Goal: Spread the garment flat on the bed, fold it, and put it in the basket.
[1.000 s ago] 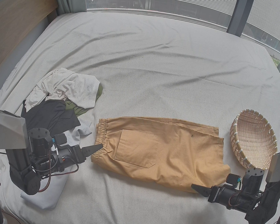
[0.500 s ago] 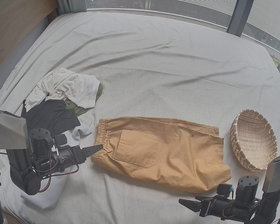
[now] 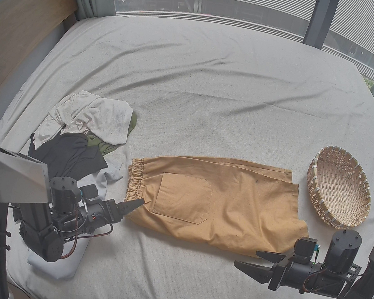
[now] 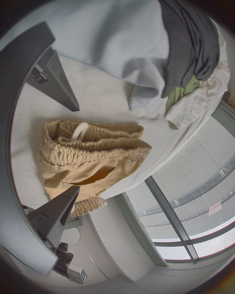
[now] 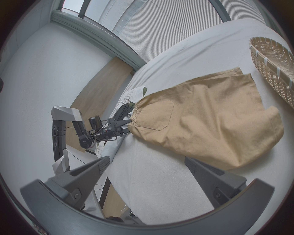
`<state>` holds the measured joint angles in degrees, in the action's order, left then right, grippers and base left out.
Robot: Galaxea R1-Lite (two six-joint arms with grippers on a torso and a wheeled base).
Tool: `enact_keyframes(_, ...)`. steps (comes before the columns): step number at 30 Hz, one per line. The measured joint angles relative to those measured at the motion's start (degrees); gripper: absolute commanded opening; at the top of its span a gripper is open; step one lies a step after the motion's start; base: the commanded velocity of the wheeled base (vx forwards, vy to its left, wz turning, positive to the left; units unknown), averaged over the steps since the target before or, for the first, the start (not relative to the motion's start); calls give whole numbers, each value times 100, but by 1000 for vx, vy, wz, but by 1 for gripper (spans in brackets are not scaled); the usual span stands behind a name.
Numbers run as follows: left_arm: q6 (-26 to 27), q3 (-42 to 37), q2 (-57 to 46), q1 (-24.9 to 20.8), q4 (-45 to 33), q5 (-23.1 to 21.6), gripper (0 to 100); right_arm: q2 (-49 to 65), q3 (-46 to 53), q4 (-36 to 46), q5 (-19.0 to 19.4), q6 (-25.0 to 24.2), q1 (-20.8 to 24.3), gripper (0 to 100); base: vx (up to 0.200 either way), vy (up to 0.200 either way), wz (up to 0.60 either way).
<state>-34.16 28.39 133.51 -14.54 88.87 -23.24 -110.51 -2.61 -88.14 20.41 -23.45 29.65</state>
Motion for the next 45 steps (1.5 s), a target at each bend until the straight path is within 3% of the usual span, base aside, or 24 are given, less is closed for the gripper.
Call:
enact_keyframes(23,-308,713,423,-194,11,61,100,450,-96,-2,15,-2,-27,100,0,0,0)
enact_keyframes(24,-315,719,423,-194,11,63,0,450,-100,-2,17,-2,-27,100,0,0,0)
enact_keyframes(45,-556,347,-116,-177,2,79,0,384,-100,1,23,-7,-46,100,0,0,0)
